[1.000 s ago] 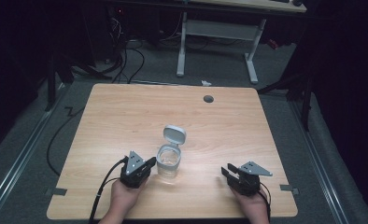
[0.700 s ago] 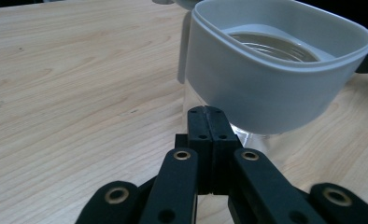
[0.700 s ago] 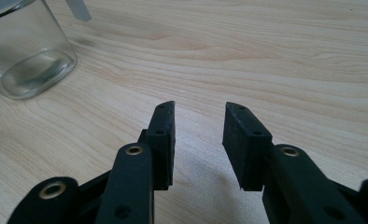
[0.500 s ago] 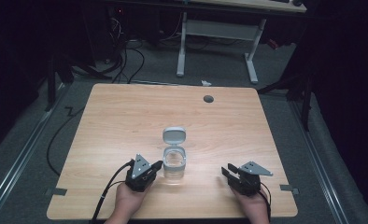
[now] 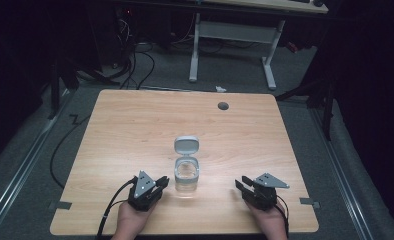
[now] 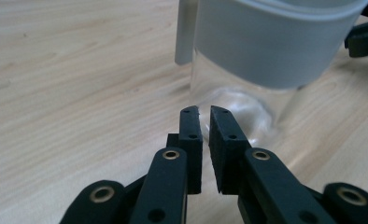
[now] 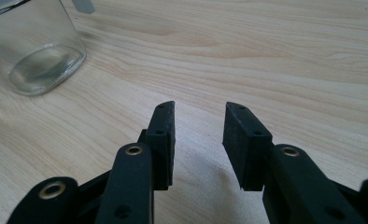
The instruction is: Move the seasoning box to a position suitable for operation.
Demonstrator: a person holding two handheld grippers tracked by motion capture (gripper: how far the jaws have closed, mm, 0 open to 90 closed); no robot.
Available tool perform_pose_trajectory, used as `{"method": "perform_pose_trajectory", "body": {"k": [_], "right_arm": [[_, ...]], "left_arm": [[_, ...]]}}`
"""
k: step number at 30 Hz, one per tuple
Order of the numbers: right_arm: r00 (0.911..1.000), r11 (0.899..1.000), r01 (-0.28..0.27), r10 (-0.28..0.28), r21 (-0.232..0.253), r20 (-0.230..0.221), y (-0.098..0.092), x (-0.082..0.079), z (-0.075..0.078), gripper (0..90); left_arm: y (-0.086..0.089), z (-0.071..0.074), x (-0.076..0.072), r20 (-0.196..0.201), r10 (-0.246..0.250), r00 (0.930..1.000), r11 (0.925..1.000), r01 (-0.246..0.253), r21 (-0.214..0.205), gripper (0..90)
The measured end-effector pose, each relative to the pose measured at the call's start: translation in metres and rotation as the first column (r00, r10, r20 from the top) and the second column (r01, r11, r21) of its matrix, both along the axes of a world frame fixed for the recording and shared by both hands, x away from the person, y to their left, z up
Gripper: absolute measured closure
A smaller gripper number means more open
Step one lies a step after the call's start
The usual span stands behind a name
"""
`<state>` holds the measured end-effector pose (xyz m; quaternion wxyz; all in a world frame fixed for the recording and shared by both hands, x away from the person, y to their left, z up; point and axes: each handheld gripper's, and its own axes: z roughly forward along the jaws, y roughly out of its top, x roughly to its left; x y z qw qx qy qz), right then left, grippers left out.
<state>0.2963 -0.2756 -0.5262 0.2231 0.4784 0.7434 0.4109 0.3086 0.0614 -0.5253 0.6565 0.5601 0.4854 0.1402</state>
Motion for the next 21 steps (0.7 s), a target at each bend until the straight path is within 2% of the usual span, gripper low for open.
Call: {"method": "perform_pose_trajectory", "body": {"k": [1, 2, 6, 7, 8, 11, 13, 14, 15, 16, 21], "right_arm": [[1.0, 1.0, 0.006, -0.006, -0.002, 0.008, 0.001, 0.0, 0.0, 64.3], [0.9999, 1.0, 0.004, -0.004, -0.001, 0.011, 0.002, 0.001, 0.001, 63.6], [0.9997, 1.0, -0.002, 0.003, -0.011, 0.025, 0.011, 0.002, 0.004, 64.8], [0.9994, 0.999, -0.019, 0.02, -0.029, 0.028, 0.02, 0.004, 0.008, 71.2], [0.9989, 0.999, -0.027, 0.029, -0.043, 0.036, 0.024, 0.005, 0.01, 73.1], [0.9992, 0.999, -0.025, 0.026, -0.037, 0.031, 0.035, 0.011, 0.014, 79.4], [0.9994, 0.999, -0.022, 0.023, -0.039, 0.027, 0.038, 0.013, 0.015, 81.4], [0.9989, 0.998, -0.032, 0.034, -0.05, 0.034, 0.043, 0.018, 0.017, 86.4], [0.9989, 0.998, -0.032, 0.034, -0.05, 0.034, 0.043, 0.018, 0.017, 86.4], [0.9978, 0.998, -0.047, 0.049, -0.051, 0.044, 0.048, 0.025, 0.02, 90.0], [0.9976, 0.998, -0.05, 0.051, -0.034, 0.047, 0.056, 0.04, 0.023, 90.0]], "left_arm": [[0.0, 0.0, -0.003, -0.009, -0.008, 0.9999, 1.0, 0.008, 0.002, 86.6], [-0.001, 0.0, -0.005, -0.001, -0.015, 0.9999, 0.9998, 0.015, 0.008, 89.2], [-0.006, 0.001, -0.011, 0.011, -0.044, 0.999, 0.999, 0.044, 0.014, 89.8], [-0.008, -0.001, -0.015, 0.003, -0.062, 0.998, 0.9979, 0.062, 0.016, 89.7], [-0.008, -0.003, -0.016, -0.007, -0.074, 0.9972, 0.9972, 0.074, 0.015, 89.4], [-0.008, -0.006, -0.019, -0.025, -0.111, 0.9936, 0.9938, 0.111, 0.004, 88.6], [-0.008, -0.006, -0.019, -0.026, -0.116, 0.9929, 0.9933, 0.116, -0.001, 88.6], [-0.007, -0.004, -0.019, -0.024, -0.123, 0.9921, 0.9923, 0.123, -0.012, 88.7], [-0.007, -0.004, -0.019, -0.024, -0.123, 0.9921, 0.9923, 0.123, -0.012, 89.0], [-0.006, -0.003, -0.019, -0.019, -0.125, 0.992, 0.9921, 0.124, -0.019, 89.2], [-0.009, -0.002, -0.02, -0.019, -0.125, 0.9919, 0.9916, 0.125, -0.033, 89.5]]}}
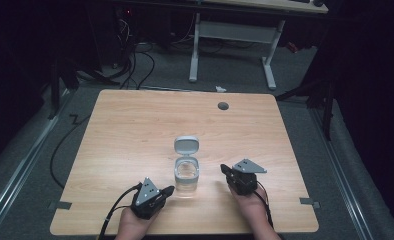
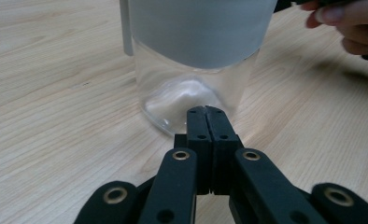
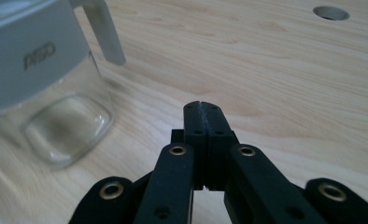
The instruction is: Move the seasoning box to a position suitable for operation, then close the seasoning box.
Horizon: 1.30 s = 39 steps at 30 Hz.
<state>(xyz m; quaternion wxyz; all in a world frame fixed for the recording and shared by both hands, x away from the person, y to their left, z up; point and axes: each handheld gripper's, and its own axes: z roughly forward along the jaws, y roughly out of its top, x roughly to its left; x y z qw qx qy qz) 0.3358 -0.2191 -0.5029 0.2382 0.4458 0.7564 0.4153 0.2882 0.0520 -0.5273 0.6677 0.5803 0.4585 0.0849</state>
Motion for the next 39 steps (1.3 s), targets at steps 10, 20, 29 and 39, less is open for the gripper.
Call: {"method": "perform_pose_trajectory", "body": {"k": [10, 20, 29, 39], "right_arm": [[0.9991, 0.999, -0.029, 0.029, 0.02, 0.03, 0.027, 0.026, 0.017, 89.4], [0.9967, 0.997, -0.047, 0.042, 0.062, 0.07, 0.041, 0.042, 0.032, 89.5], [0.9928, 0.996, -0.067, 0.06, 0.065, 0.103, 0.051, 0.052, 0.047, 89.4], [0.9866, 0.994, -0.094, 0.086, 0.059, 0.139, 0.059, 0.06, 0.065, 89.5]], "left_arm": [[-0.012, -0.001, -0.005, -0.012, -0.044, 0.999, 0.999, 0.044, -0.005, 88.8], [-0.021, -0.004, 0.002, -0.002, -0.017, 0.9999, 0.9998, 0.017, 0.003, 88.6], [-0.02, -0.004, 0.003, 0.0, -0.006, 1.0, 1.0, 0.006, -0.005, 88.6], [-0.02, -0.004, 0.002, 0.004, -0.005, 1.0, 1.0, 0.005, -0.008, 88.3]]}}
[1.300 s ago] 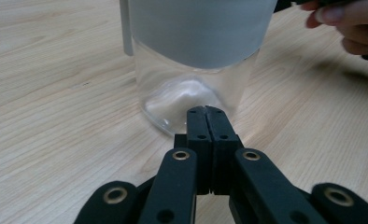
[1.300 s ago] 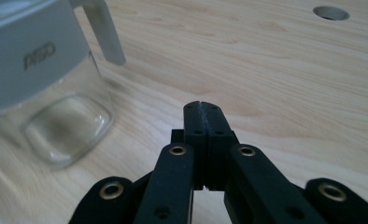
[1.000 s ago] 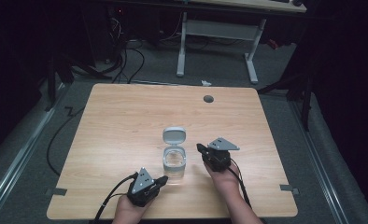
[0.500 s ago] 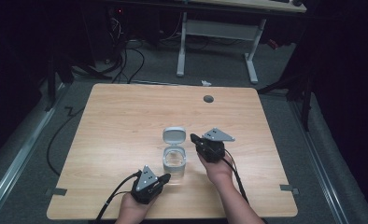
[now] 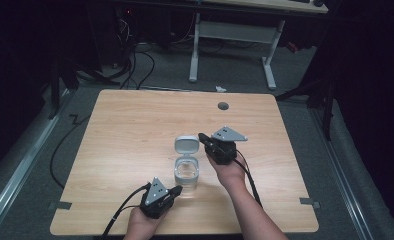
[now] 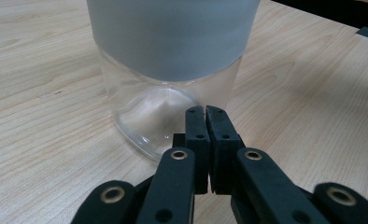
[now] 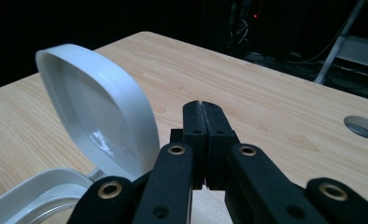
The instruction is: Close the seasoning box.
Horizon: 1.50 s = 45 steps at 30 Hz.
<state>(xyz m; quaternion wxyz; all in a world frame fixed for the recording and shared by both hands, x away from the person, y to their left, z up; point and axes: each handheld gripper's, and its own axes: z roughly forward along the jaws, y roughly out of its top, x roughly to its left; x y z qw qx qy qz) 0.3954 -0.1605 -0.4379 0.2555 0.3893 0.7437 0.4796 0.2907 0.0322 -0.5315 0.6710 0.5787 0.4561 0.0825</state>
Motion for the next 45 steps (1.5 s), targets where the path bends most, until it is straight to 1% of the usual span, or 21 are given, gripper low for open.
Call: {"method": "perform_pose_trajectory", "body": {"k": [5, 8, 12, 16, 20, 21, 22, 23, 24, 26, 27, 28, 33, 38, 40, 41, 42, 43, 44, 45], "right_arm": [[0.9998, 1.0, -0.019, 0.019, 0.0, 0.011, 0.003, -0.005, 0.005, 89.6], [0.9996, 1.0, -0.026, 0.026, 0.0, 0.01, 0.003, -0.007, 0.005, 89.5], [0.9992, 0.999, -0.038, 0.039, -0.016, 0.014, 0.004, -0.016, 0.007, 89.5], [0.9987, 0.999, -0.05, 0.05, -0.014, 0.01, 0.004, -0.024, 0.006, 89.4], [0.9972, 0.997, -0.073, 0.074, -0.034, 0.012, 0.008, -0.036, 0.004, 89.3], [0.9972, 0.997, -0.073, 0.074, -0.034, 0.012, 0.008, -0.036, 0.004, 89.3], [0.9961, 0.995, -0.086, 0.087, -0.043, 0.016, 0.01, -0.044, 0.0, 88.9], [0.9961, 0.995, -0.086, 0.087, -0.043, 0.016, 0.01, -0.044, 0.0, 88.9], [0.9956, 0.995, -0.093, 0.093, -0.044, 0.012, 0.011, -0.049, -0.002, 88.5], [0.9952, 0.994, -0.097, 0.098, -0.04, 0.009, 0.011, -0.054, -0.005, 88.4], [0.9952, 0.994, -0.097, 0.098, -0.04, 0.009, 0.011, -0.054, -0.005, 88.4], [0.9946, 0.994, -0.104, 0.104, -0.042, 0.007, 0.011, -0.059, -0.008, 88.4], [0.994, 0.993, -0.109, 0.109, -0.042, 0.01, 0.011, -0.065, -0.01, 87.3], [0.9952, 0.995, -0.096, 0.097, -0.03, 0.014, 0.004, -0.066, -0.009, 86.2], [0.9965, 0.996, -0.083, 0.083, -0.026, 0.011, -0.002, -0.066, -0.01, 85.4], [0.9972, 0.997, -0.074, 0.074, -0.021, 0.01, -0.005, -0.066, -0.01, 85.2], [0.9982, 0.998, -0.06, 0.06, -0.012, 0.005, -0.012, -0.066, -0.012, 84.3], [0.9982, 0.998, -0.06, 0.06, -0.012, 0.005, -0.012, -0.066, -0.012, 84.3], [0.9993, 0.999, -0.036, 0.036, -0.007, -0.004, -0.022, -0.065, -0.015, 81.5], [0.9997, 1.0, -0.023, 0.023, -0.009, -0.009, -0.025, -0.064, -0.017, 78.9]], "left_arm": [[-0.001, 0.0, 0.0, 0.002, 0.0, 1.0, 1.0, 0.0, 0.004, 88.4], [-0.001, 0.0, 0.0, -0.001, -0.001, 1.0, 1.0, 0.001, 0.002, 88.5], [-0.001, 0.0, 0.0, 0.0, -0.002, 1.0, 1.0, 0.002, 0.002, 88.5], [-0.001, 0.0, 0.0, -0.001, -0.001, 1.0, 1.0, 0.001, 0.002, 88.5], [-0.001, 0.0, 0.0, -0.003, 0.0, 1.0, 1.0, 0.0, 0.001, 88.4], [-0.001, 0.0, 0.0, -0.003, 0.0, 1.0, 1.0, 0.0, 0.001, 88.4], [-0.001, 0.0, 0.0, -0.004, 0.0, 1.0, 1.0, 0.0, 0.001, 88.4], [-0.001, 0.0, 0.0, -0.003, 0.0, 1.0, 1.0, 0.0, 0.001, 88.4], [-0.001, 0.0, 0.0, -0.003, 0.001, 1.0, 1.0, -0.001, 0.001, 88.5], [0.0, 0.0, 0.0, -0.002, 0.002, 1.0, 1.0, -0.002, 0.0, 88.4], [0.0, 0.0, 0.0, -0.002, 0.002, 1.0, 1.0, -0.002, 0.0, 88.4], [0.0, 0.0, 0.0, -0.004, 0.001, 1.0, 1.0, -0.001, -0.002, 88.4], [0.0, 0.0, 0.0, -0.003, 0.001, 1.0, 1.0, -0.001, -0.004, 87.8], [0.007, 0.006, -0.001, -0.015, 0.002, 0.9999, 0.9998, -0.003, -0.018, 84.2], [0.014, 0.01, -0.001, 0.002, 0.011, 0.9999, 0.9999, -0.011, -0.006, 81.5], [0.018, 0.011, 0.0, -0.002, 0.014, 0.9999, 0.9999, -0.014, -0.005, 79.1], [0.027, 0.014, 0.002, -0.005, 0.017, 0.9998, 0.9999, -0.017, 0.002, 73.8], [0.027, 0.014, 0.002, -0.005, 0.017, 0.9998, 0.9999, -0.017, 0.002, 71.3], [0.039, 0.016, 0.007, -0.008, 0.039, 0.9992, 0.9992, -0.039, 0.003, 68.1], [0.039, 0.016, 0.007, -0.008, 0.039, 0.9992, 0.9992, -0.039, 0.003, 65.0]]}}
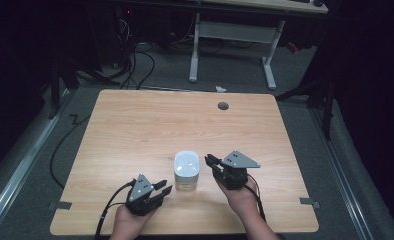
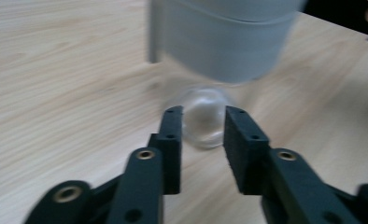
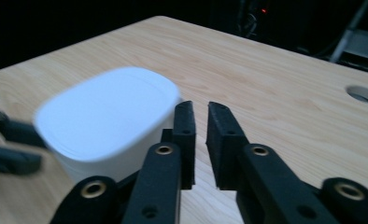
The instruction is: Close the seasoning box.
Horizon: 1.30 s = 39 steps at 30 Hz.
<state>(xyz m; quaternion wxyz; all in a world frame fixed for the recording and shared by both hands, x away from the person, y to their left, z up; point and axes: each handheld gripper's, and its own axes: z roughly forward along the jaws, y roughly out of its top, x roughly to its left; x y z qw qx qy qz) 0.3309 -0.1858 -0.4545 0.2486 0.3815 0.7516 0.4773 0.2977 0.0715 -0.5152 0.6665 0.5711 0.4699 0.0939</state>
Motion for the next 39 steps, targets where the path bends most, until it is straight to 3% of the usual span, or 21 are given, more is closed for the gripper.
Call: {"method": "perform_pose_trajectory", "body": {"k": [4, 8, 9, 10, 12, 14, 15, 16, 17, 18, 19, 20, 21, 24, 26, 27, 28, 31, 34, 35, 39], "right_arm": [[0.9982, 0.998, 0.057, -0.056, 0.022, -0.021, -0.017, 0.003, -0.008, 74.2], [0.9907, 0.991, 0.129, -0.128, 0.021, -0.045, -0.038, 0.008, -0.02, 68.9], [0.9856, 0.987, 0.16, -0.159, 0.005, -0.057, -0.049, 0.011, -0.025, 63.2], [0.9825, 0.985, 0.174, -0.174, 0.0, -0.067, -0.056, 0.013, -0.028, 59.7], [0.9714, 0.976, 0.217, -0.217, -0.01, -0.095, -0.071, 0.018, -0.035, 55.9], [0.965, 0.971, 0.24, -0.241, -0.016, -0.105, -0.079, 0.021, -0.038, 54.0], [0.9502, 0.958, 0.285, -0.287, -0.033, -0.121, -0.096, 0.026, -0.045, 51.9], [0.9502, 0.958, 0.285, -0.287, -0.033, -0.121, -0.096, 0.026, -0.045, 51.9], [0.9351, 0.944, 0.328, -0.33, -0.036, -0.13, -0.114, 0.025, -0.05, 50.4], [0.9351, 0.944, 0.328, -0.33, -0.036, -0.13, -0.114, 0.025, -0.05, 50.4], [0.9218, 0.931, 0.363, -0.364, -0.034, -0.134, -0.129, 0.021, -0.056, 48.8], [0.9154, 0.925, 0.378, -0.38, -0.043, -0.133, -0.135, 0.018, -0.058, 47.4], [0.9105, 0.92, 0.388, -0.391, -0.051, -0.135, -0.14, 0.014, -0.06, 45.5], [0.9083, 0.917, 0.397, -0.399, -0.037, -0.127, -0.148, 0.002, -0.061, 41.7], [0.8948, 0.895, 0.445, -0.445, 0.005, -0.039, -0.151, -0.022, -0.062, 46.6], [0.8935, 0.893, 0.449, -0.448, 0.017, -0.026, -0.153, -0.026, -0.06, 43.9], [0.9051, 0.905, 0.425, -0.425, 0.014, -0.023, -0.154, -0.026, -0.056, 42.9], [0.9081, 0.908, 0.419, -0.419, 0.006, -0.016, -0.156, -0.025, -0.054, 42.7], [0.9146, 0.917, 0.399, -0.397, 0.007, -0.077, -0.153, -0.021, -0.064, 42.6], [0.9259, 0.929, 0.368, -0.369, -0.033, -0.079, -0.145, -0.018, -0.067, 42.4], [0.933, 0.935, 0.352, -0.354, -0.048, -0.064, -0.139, -0.017, -0.067, 42.5]], "left_arm": [[0.028, 0.003, 0.014, 0.007, 0.084, 0.9964, 0.9961, -0.084, 0.027, 55.7], [0.059, 0.002, 0.028, 0.01, 0.164, 0.9863, 0.9825, -0.165, 0.088, 50.7], [0.074, -0.003, 0.035, 0.005, 0.204, 0.9789, 0.9727, -0.203, 0.112, 51.8], [0.074, -0.003, 0.035, 0.005, 0.204, 0.9789, 0.9727, -0.203, 0.112, 53.0], [0.095, -0.006, 0.045, -0.002, 0.274, 0.9617, 0.9536, -0.271, 0.13, 53.0], [0.1, -0.006, 0.048, -0.005, 0.296, 0.9553, 0.9481, -0.293, 0.124, 52.5], [0.11, -0.008, 0.051, 0.0, 0.324, 0.946, 0.9375, -0.321, 0.134, 52.0], [0.11, -0.008, 0.051, 0.0, 0.324, 0.946, 0.9375, -0.321, 0.134, 51.6], [0.117, -0.011, 0.052, -0.002, 0.349, 0.9372, 0.9266, -0.345, 0.15, 51.2], [0.117, -0.011, 0.052, -0.002, 0.349, 0.9372, 0.9266, -0.345, 0.15, 51.0], [0.124, -0.015, 0.051, -0.01, 0.368, 0.9297, 0.9194, -0.362, 0.153, 51.0], [0.124, -0.015, 0.051, -0.01, 0.368, 0.9297, 0.9194, -0.362, 0.153, 50.9], [0.128, -0.018, 0.049, -0.023, 0.385, 0.9224, 0.9142, -0.378, 0.145, 50.7], [0.129, -0.017, 0.045, -0.028, 0.392, 0.9195, 0.9133, -0.386, 0.131, 50.5], [0.124, -0.018, 0.039, -0.018, 0.389, 0.921, 0.9118, -0.382, 0.15, 50.3], [0.124, -0.018, 0.039, -0.018, 0.389, 0.921, 0.9118, -0.382, 0.15, 49.8], [0.121, -0.018, 0.038, -0.009, 0.387, 0.9219, 0.911, -0.381, 0.158, 49.4], [0.112, -0.018, 0.033, 0.002, 0.38, 0.9251, 0.9112, -0.374, 0.172, 48.9], [0.108, -0.016, 0.03, 0.006, 0.385, 0.9228, 0.9109, -0.381, 0.157, 48.8], [0.106, -0.016, 0.03, 0.017, 0.381, 0.9243, 0.9113, -0.379, 0.161, 48.8], [0.108, -0.017, 0.033, 0.008, 0.381, 0.9244, 0.9123, -0.378, 0.158, 48.8]]}}
